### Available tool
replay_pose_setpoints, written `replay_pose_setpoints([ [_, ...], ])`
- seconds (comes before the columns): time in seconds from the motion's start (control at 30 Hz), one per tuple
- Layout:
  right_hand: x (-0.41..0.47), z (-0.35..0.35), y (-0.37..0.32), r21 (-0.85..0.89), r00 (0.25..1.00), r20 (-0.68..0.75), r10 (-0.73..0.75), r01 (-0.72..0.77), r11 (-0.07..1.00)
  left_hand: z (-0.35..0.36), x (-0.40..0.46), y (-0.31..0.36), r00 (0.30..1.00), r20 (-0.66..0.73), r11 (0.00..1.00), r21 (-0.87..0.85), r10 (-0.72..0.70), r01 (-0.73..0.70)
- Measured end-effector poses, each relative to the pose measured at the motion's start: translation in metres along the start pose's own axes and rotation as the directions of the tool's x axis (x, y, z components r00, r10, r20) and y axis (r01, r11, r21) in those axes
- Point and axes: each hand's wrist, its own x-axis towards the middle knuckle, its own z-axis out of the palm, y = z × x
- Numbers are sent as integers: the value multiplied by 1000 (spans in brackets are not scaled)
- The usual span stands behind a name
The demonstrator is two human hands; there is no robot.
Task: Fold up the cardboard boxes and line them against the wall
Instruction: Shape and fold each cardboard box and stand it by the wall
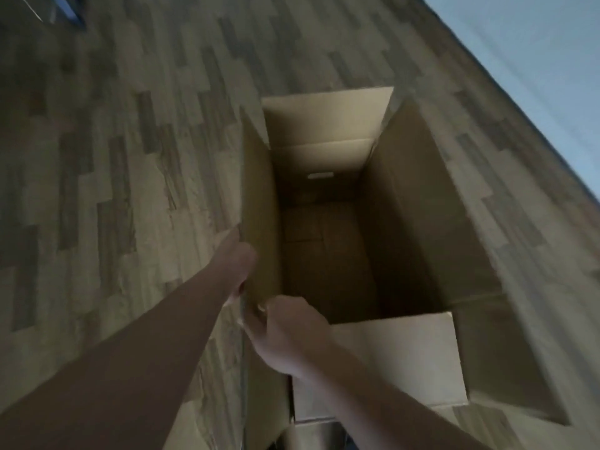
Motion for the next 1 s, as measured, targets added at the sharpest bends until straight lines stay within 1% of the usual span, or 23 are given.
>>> replay_pose_setpoints([
  [0.07, 22, -16, 27, 8, 997, -67, 34, -34, 999, 9, 4, -5, 998, 45, 999, 23, 33, -34],
  [0.17, 61, -58, 70, -58, 967, -249, 49, -65, 996, 20, 16, -14, 995, 90, 990, 127, 47, -58],
  [0.2, 72, -73, 80, -74, 951, -305, 54, -80, 994, 20, 19, -16, 994, 98, 986, 154, 50, -65],
  [0.3, 103, -113, 107, -77, 898, -432, 80, -125, 989, 23, 26, -24, 991, 107, 984, 145, 86, -101],
  [0.43, 138, -150, 120, -72, 810, -576, 113, -188, 980, 24, 39, -36, 986, 113, 969, 202, 121, -142],
  [0.53, 166, -177, 128, -83, 789, -590, 170, -268, 960, 17, 56, -42, 985, 98, 955, 249, 142, -163],
  [0.6, 184, -194, 131, -114, 786, -592, 178, -300, 947, 9, 62, -43, 985, 93, 940, 297, 147, -168],
  [0.73, 211, -218, 137, -178, 819, -539, 197, -339, 924, 5, 73, -49, 979, 73, 911, 359, 188, -202],
  [0.83, 219, -216, 146, -233, 840, -506, 194, -350, 907, 6, 82, -53, 969, 56, 889, 389, 239, -242],
  [0.93, 217, -204, 151, -299, 819, -555, 145, -359, 884, 8, 88, -55, 969, 56, 885, 397, 240, -243],
  [1.0, 213, -198, 151, -332, 811, -565, 154, -394, 857, 10, 91, -56, 970, 63, 889, 390, 235, -241],
])
